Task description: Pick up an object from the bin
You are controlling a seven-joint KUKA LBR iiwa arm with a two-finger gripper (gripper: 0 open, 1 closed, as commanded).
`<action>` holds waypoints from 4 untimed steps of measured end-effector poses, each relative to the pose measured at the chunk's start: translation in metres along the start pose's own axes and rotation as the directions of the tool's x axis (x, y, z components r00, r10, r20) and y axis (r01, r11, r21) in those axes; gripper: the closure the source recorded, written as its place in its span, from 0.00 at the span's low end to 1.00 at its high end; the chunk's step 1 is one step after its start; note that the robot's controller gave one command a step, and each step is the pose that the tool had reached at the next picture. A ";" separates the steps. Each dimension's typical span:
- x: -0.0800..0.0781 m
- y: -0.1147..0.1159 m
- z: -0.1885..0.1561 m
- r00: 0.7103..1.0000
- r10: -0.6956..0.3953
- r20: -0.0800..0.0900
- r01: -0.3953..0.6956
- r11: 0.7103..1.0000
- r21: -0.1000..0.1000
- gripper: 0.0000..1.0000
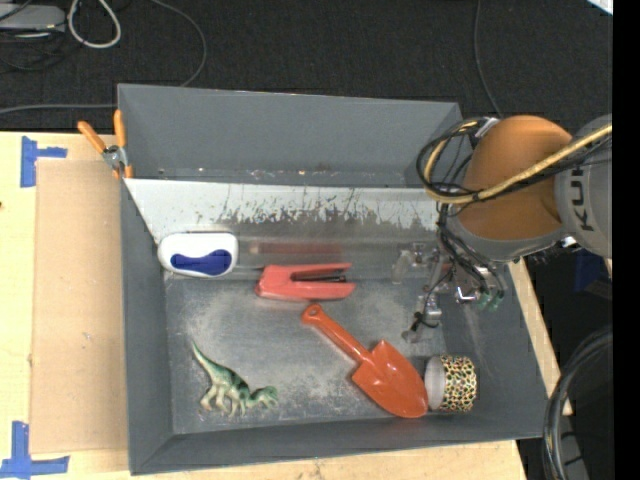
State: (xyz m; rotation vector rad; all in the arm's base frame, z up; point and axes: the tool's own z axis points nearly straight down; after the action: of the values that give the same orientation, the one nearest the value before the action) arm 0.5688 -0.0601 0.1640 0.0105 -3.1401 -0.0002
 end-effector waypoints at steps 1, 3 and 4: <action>0.000 0.000 0.000 1.000 0.000 0.000 0.000 1.000 0.000 0.00; 0.030 0.077 0.063 1.000 0.017 0.005 -0.017 1.000 0.001 0.00; 0.021 0.026 0.095 0.997 -0.077 -0.005 0.077 0.997 -0.001 0.00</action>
Offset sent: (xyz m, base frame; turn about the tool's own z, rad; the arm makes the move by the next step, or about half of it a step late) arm 0.0031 0.0508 -0.0699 0.0096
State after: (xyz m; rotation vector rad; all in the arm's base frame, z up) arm 0.5471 -0.0339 0.0693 0.1312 -3.1327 -0.0015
